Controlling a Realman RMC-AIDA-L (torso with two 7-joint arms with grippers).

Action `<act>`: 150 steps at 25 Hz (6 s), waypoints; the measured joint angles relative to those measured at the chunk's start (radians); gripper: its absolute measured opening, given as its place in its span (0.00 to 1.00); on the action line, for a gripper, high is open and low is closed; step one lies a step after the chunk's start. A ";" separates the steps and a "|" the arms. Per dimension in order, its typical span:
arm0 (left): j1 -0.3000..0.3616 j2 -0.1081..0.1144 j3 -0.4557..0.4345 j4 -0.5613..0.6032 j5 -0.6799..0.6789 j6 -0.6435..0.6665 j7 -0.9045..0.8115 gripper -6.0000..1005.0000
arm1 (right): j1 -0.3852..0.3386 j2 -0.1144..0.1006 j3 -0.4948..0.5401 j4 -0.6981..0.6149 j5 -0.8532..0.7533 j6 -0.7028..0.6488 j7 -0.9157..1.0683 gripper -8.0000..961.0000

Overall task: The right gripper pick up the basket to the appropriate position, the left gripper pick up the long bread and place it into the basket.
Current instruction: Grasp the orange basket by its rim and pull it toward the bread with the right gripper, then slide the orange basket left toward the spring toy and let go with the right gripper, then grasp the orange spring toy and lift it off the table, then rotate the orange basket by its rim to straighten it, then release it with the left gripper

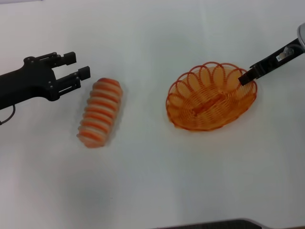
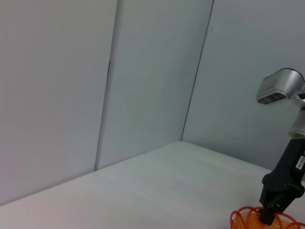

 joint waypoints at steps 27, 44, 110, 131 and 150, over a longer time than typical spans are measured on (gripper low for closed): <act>-0.014 -0.013 0.006 -0.010 -0.041 -0.004 -0.002 0.57 | -0.163 0.030 0.139 0.090 0.381 0.150 -0.012 0.10; -0.008 -0.016 0.002 -0.011 -0.041 0.000 -0.007 0.56 | -0.236 0.060 0.154 0.044 0.481 0.168 -0.125 0.46; -0.183 -0.037 0.773 0.422 0.554 -0.160 -1.480 0.29 | -0.415 0.125 0.231 0.050 0.743 -0.096 -1.060 0.78; -0.169 -0.039 0.772 0.432 0.546 -0.152 -1.466 0.10 | -0.414 0.124 0.231 0.060 0.743 -0.095 -1.060 0.78; -0.221 -0.004 0.545 0.497 0.344 -0.130 -1.107 0.06 | -0.436 0.124 0.343 0.060 0.752 -0.149 -1.071 0.78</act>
